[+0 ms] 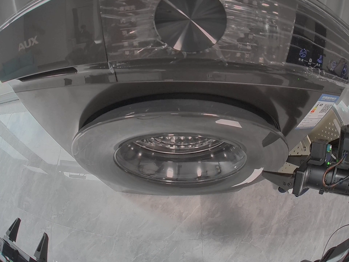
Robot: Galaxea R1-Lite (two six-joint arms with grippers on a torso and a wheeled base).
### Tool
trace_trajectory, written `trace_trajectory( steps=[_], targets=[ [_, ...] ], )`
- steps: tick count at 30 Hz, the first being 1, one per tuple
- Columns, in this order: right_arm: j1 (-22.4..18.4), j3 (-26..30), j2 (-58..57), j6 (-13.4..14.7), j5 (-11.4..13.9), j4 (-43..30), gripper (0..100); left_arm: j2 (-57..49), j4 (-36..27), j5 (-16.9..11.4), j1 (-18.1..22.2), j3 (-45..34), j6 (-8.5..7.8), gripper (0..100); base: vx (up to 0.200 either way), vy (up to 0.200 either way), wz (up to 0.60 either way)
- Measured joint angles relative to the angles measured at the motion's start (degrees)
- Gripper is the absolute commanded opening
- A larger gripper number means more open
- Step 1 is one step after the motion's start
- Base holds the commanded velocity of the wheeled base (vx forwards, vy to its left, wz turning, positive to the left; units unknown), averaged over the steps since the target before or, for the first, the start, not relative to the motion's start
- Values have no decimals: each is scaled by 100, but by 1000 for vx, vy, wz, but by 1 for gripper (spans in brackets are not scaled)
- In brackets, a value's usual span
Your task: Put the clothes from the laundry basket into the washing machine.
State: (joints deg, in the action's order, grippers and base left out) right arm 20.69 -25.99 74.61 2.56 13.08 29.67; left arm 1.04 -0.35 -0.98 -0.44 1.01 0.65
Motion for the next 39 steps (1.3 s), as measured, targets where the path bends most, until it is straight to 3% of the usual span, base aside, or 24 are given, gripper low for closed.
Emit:
trace_trajectory(
  steps=[18,30,39],
  targets=[
    [296,229,23,1,9,-26,100,0,2,-6,0,0,1,100,0,0,0],
    [706,1172,-647,4,-2,-66,100,0,2,-6,0,0,1,100,0,0,0],
    [613,830,-600,11,-13,-9,100,0,0,-9,0,0,1,100,-133,0,0]
  ],
)
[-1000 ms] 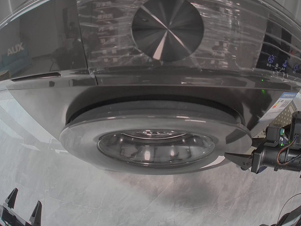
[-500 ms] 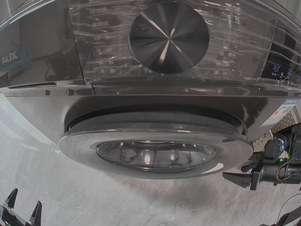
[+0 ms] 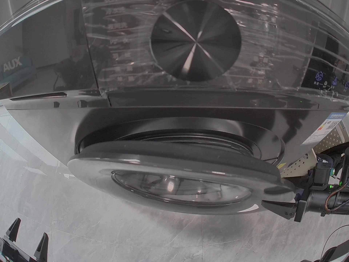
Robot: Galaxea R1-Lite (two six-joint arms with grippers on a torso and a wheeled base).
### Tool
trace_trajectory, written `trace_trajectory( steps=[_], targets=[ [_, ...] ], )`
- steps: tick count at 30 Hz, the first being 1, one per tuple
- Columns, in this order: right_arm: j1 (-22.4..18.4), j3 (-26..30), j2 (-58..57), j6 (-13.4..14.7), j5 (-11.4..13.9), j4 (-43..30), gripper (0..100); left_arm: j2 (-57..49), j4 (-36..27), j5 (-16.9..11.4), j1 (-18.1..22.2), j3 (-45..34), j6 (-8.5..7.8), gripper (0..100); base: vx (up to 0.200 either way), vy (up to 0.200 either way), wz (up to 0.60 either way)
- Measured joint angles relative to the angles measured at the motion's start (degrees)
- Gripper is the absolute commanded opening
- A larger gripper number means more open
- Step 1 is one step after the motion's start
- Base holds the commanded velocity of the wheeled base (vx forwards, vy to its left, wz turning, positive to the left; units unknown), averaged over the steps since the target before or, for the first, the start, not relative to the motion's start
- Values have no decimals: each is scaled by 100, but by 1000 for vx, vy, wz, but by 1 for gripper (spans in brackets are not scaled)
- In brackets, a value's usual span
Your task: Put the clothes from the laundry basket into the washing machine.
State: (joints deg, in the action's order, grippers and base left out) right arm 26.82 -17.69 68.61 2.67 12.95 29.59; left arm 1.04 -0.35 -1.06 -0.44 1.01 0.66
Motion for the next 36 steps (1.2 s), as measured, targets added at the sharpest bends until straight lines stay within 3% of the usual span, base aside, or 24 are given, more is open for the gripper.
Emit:
trace_trajectory(
  steps=[13,23,36],
  targets=[
    [291,341,-116,-2,18,-66,100,0,2,0,0,0,2,100,0,0,0],
    [291,90,60,4,7,0,100,0,2,0,0,0,2,100,-60,0,0],
    [363,250,-80,9,7,-30,100,-2,0,-2,0,0,-4,100,-15,0,0]
  ],
)
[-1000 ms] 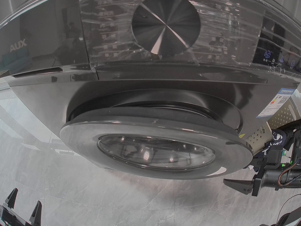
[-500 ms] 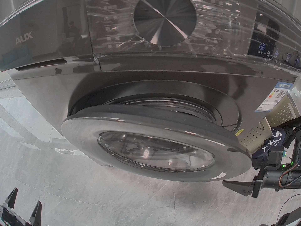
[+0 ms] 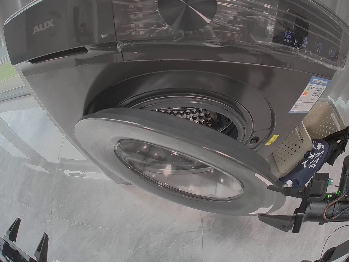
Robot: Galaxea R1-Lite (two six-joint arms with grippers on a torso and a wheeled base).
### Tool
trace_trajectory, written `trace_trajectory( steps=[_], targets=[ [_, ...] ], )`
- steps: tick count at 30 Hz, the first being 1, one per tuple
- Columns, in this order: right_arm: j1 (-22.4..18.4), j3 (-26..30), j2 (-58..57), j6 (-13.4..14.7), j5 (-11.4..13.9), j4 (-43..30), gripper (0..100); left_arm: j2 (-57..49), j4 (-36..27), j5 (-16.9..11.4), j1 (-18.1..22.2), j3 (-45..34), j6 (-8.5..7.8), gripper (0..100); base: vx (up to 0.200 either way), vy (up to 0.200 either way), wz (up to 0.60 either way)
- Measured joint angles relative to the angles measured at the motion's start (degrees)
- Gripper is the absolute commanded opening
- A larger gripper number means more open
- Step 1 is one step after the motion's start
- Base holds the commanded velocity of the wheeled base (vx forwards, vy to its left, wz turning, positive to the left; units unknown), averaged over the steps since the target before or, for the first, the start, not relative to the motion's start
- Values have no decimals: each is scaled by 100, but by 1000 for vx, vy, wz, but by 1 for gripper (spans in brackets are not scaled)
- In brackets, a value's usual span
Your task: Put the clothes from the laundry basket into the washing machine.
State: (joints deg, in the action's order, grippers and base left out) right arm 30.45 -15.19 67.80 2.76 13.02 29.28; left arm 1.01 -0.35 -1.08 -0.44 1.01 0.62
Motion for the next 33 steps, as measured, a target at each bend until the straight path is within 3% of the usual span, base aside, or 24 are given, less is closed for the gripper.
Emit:
trace_trajectory(
  steps=[5,9,19,23,27,33],
  targets=[
    [37,-173,184,0,-9,30,100,2,2,-9,0,0,4,100,-200,0,0],
    [135,-158,243,-2,-2,5,100,2,2,-6,0,0,2,100,0,0,0],
    [218,508,-6,2,-44,-30,100,2,2,2,0,0,-2,100,0,0,0],
    [-190,784,-111,-16,-185,-30,100,2,0,2,0,0,-2,100,0,0,0],
    [-850,867,-110,-60,-266,-27,100,2,0,2,0,0,-2,100,0,0,0],
    [-1420,456,190,-82,-332,-17,100,2,0,5,0,0,-2,100,0,0,0]
  ],
)
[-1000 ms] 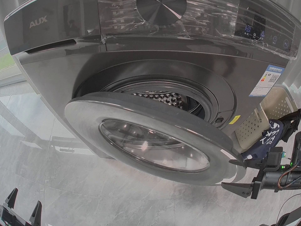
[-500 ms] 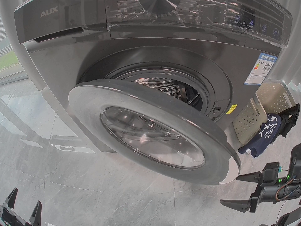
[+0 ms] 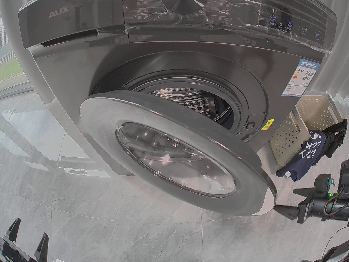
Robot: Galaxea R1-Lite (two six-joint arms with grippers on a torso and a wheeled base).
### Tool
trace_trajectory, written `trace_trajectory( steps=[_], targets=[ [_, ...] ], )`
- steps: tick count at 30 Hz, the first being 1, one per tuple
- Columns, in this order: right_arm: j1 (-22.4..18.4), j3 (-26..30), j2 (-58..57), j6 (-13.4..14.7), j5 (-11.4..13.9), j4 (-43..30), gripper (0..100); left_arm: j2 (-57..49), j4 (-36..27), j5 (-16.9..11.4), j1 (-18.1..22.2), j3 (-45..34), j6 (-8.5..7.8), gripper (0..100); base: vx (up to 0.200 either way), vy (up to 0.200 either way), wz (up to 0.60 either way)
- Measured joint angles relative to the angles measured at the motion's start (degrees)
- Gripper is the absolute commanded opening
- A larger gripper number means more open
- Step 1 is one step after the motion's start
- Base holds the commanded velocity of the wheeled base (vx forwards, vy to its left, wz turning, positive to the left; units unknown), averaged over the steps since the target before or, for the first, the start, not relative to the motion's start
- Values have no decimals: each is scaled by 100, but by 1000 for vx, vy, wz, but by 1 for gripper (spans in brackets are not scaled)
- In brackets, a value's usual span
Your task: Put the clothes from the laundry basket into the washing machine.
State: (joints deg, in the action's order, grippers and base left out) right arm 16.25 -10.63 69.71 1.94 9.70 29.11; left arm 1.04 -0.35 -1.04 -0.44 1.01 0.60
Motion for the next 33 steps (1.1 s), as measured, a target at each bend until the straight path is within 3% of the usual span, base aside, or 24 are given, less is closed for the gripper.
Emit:
trace_trajectory(
  steps=[4,8,17,22,29,33],
  targets=[
    [-90,-436,361,9,-18,28,100,0,2,-2,0,0,0,100,0,0,0],
    [67,-761,706,29,-13,45,100,0,0,-7,0,0,2,100,0,0,0],
    [773,-436,778,52,30,33,100,0,0,-11,0,0,-2,100,0,0,0],
    [916,-293,501,77,11,23,100,0,0,-9,-2,0,0,100,-80,0,0],
    [976,-631,692,139,-23,50,100,0,2,-11,0,0,0,100,-200,0,0],
    [1203,-836,929,213,-34,56,100,0,2,-11,2,0,0,100,0,0,0]
  ],
)
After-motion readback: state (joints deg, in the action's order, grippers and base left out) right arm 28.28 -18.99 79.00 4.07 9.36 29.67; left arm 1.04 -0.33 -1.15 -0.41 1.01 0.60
